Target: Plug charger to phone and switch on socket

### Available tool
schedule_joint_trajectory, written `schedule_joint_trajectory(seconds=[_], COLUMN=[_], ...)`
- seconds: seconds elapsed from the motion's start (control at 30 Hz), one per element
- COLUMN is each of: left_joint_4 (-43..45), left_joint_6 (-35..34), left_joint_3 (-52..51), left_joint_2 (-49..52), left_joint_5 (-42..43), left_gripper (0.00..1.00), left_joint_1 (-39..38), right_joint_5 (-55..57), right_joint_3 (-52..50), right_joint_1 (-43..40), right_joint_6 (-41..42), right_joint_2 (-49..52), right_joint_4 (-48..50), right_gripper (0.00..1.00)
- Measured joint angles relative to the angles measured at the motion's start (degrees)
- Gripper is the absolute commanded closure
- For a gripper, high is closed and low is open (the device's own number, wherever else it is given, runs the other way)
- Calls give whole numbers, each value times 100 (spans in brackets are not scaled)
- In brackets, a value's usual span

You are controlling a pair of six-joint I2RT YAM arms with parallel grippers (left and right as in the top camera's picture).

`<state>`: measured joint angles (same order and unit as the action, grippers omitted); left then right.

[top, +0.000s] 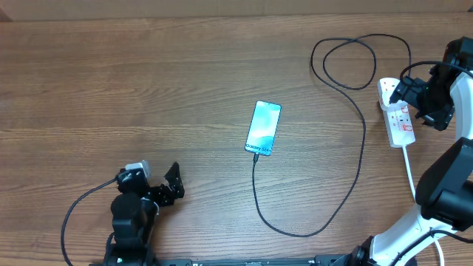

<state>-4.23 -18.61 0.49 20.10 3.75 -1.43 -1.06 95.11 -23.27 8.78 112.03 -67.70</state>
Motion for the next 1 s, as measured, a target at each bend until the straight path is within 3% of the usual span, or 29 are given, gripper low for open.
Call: schedule_joint_trajectory(seconds=[0.47, 1.0], left_joint_4=[-11, -13], left_joint_6=[1152, 1333], left_joint_3=[0, 0], left_joint_2=[-1867, -1919], left_joint_5=[-216, -232], left_gripper=[1, 0], left_joint_1=[4, 4], right_joint_5=[-2, -2], right_joint_3=[0, 0], right_joint_1=[2, 2], right_joint_6=[0, 0], right_joint_2=[0, 0], right_joint_4=[-2, 0], right_gripper=[0, 0])
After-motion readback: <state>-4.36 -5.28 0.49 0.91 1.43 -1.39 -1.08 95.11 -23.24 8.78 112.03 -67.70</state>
